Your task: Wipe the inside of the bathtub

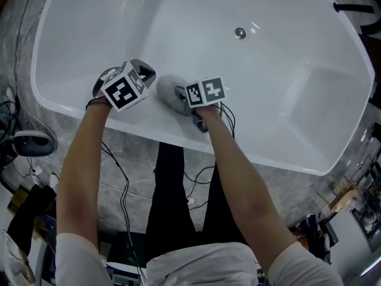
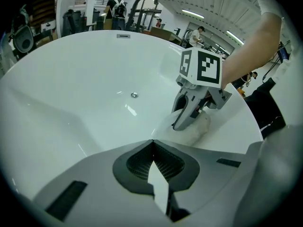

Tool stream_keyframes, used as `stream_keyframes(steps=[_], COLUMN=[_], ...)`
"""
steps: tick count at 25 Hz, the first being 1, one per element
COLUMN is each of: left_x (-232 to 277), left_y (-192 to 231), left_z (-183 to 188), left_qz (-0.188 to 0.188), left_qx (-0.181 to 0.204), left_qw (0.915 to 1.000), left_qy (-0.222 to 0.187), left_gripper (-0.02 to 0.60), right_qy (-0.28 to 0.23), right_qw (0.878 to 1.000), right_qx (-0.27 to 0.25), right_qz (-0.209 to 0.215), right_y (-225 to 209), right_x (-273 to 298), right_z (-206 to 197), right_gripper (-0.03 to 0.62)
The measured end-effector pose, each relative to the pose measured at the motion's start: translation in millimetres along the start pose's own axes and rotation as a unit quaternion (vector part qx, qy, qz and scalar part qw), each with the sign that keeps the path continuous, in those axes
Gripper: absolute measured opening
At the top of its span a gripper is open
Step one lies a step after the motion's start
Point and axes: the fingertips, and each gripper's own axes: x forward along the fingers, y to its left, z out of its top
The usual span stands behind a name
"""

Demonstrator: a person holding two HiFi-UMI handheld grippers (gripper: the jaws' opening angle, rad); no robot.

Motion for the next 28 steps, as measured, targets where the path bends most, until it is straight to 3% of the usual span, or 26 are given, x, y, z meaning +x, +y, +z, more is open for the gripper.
stream_keyframes(steps=[9, 28], left_x=[32.2, 88.0], left_y=[-40.1, -124.8], left_z=[26.9, 101.0], left_qz=[-0.029, -0.069], left_qx=[0.022, 0.054], left_qw=[0.9992, 0.9960], left_qy=[0.018, 0.014], left_gripper=[0.008, 0.008], right_qy=[-0.006, -0.006], right_qw=[1.000, 0.999], right_qx=[0.003, 0.036], right_qz=[-0.004, -0.028], right_y=[-33.5, -113.9], right_x=[-35.6, -113.2], right_z=[-27.3, -87.5], right_gripper=[0.092, 0.091])
